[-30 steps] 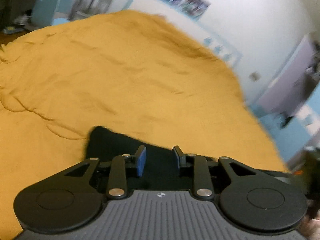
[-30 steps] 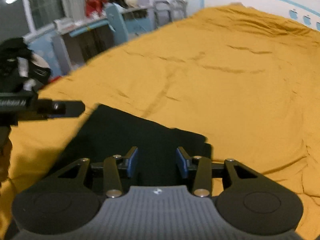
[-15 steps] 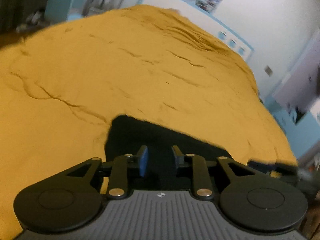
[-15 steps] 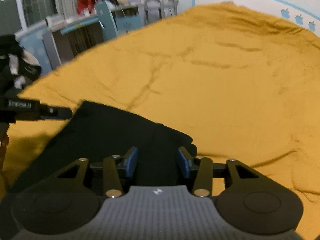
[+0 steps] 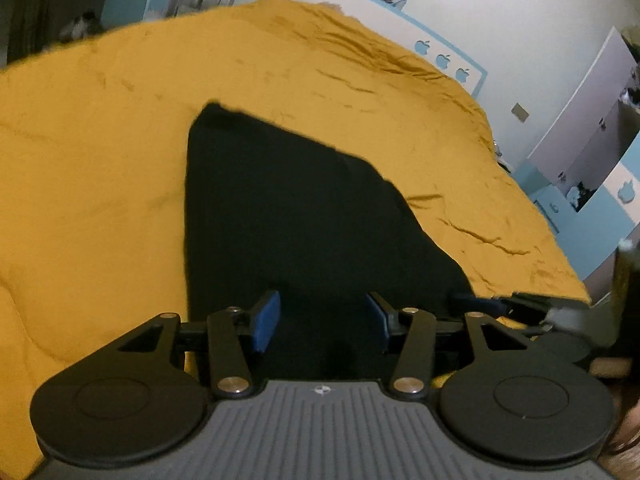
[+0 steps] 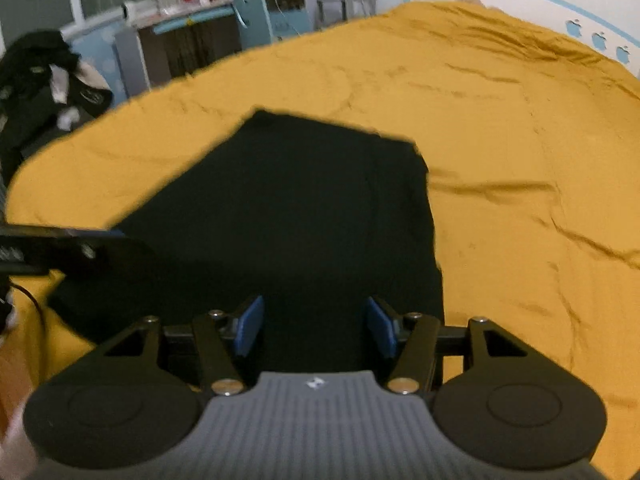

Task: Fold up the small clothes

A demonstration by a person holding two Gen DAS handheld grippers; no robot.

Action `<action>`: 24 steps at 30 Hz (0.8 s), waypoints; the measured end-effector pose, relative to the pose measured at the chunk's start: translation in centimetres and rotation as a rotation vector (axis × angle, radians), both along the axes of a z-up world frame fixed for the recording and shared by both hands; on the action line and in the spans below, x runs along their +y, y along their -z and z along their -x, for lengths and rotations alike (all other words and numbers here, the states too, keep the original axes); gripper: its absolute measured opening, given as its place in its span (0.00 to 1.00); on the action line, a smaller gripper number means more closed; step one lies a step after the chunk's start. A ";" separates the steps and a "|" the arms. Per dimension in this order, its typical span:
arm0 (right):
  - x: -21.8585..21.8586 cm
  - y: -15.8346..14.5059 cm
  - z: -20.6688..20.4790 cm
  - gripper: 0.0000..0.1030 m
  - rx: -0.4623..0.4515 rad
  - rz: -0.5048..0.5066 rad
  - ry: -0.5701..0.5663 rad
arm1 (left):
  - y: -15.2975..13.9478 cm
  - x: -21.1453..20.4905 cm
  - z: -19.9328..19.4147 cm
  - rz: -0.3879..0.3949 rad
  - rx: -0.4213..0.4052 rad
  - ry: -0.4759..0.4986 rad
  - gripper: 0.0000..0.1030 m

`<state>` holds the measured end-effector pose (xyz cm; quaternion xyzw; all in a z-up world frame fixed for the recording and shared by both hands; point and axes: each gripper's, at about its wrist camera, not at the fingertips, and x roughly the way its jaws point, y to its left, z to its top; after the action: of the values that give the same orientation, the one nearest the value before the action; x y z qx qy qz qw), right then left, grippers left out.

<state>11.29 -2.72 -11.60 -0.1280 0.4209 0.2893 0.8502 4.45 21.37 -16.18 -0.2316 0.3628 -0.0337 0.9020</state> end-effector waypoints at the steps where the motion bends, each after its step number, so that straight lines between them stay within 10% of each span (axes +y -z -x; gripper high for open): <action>1: -0.1 0.4 0.2 0.56 -0.005 0.012 -0.002 | 0.3 0.2 0.0 0.017 0.008 -0.001 0.56; 12: -0.6 1.5 0.1 0.62 0.005 0.004 0.029 | 1.3 -0.8 0.8 -0.004 0.006 0.010 0.57; 24: -1.3 -5.0 2.9 0.79 0.046 -0.072 0.185 | -6.3 -3.6 4.4 -0.168 0.007 -0.145 0.69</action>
<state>8.42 -4.04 -6.59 -0.0513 0.4397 0.2273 0.8674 0.03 17.73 -9.84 -0.1810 0.3497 0.0629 0.9170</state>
